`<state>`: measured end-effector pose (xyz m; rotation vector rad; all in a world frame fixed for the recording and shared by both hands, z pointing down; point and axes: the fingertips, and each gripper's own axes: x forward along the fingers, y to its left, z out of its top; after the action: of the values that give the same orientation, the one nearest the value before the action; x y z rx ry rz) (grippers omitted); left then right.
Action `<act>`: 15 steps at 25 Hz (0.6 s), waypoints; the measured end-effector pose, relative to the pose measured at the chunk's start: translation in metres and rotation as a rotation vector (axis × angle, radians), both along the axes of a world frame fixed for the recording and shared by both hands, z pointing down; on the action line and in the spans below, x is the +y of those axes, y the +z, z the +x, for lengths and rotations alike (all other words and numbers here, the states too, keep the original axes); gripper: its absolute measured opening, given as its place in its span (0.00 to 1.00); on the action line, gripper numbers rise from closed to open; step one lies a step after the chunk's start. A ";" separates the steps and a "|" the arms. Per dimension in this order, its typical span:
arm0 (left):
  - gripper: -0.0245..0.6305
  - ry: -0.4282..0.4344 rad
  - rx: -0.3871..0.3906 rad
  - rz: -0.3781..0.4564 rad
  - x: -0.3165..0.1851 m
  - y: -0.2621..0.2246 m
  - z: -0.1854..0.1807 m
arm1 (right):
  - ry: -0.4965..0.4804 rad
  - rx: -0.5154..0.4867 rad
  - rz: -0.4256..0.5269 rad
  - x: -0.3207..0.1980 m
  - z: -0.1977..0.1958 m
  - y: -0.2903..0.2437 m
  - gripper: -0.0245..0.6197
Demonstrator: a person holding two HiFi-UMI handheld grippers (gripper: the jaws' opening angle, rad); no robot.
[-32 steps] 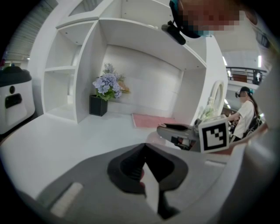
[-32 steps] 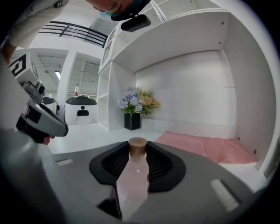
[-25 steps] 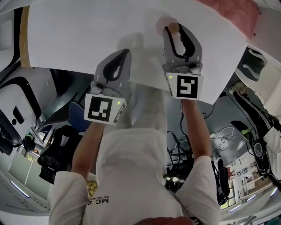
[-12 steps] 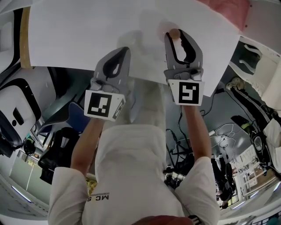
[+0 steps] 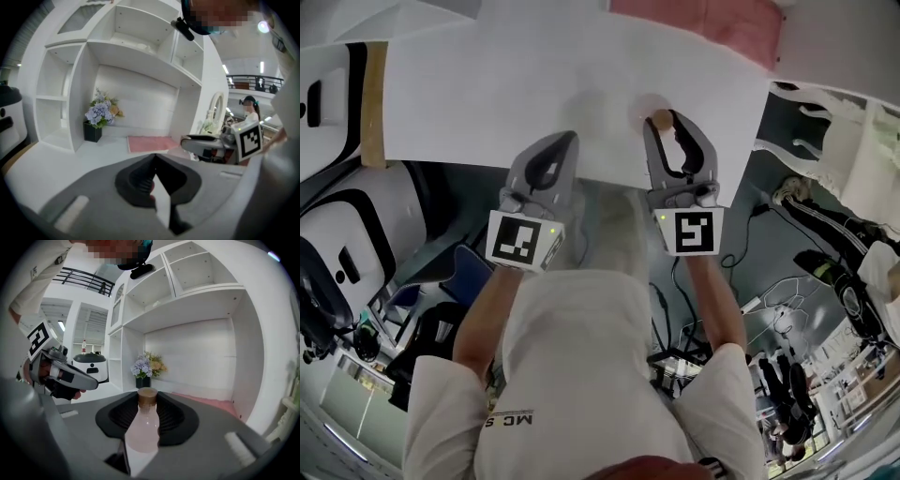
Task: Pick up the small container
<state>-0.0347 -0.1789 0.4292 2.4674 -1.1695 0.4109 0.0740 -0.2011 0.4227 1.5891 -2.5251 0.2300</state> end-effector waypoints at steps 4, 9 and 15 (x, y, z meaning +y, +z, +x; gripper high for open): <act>0.04 0.022 -0.008 0.024 0.010 -0.036 0.003 | -0.004 -0.002 -0.011 0.020 0.008 -0.030 0.23; 0.04 0.027 -0.003 0.048 0.021 -0.066 0.006 | -0.007 -0.001 -0.008 0.040 0.012 -0.064 0.23; 0.04 0.022 0.005 0.073 0.031 -0.098 -0.003 | -0.010 0.010 0.011 0.066 0.012 -0.105 0.23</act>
<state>-0.0380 -0.1482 0.3308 2.5439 -1.1765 0.3743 0.0863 -0.1346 0.3181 1.5771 -2.5309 0.2075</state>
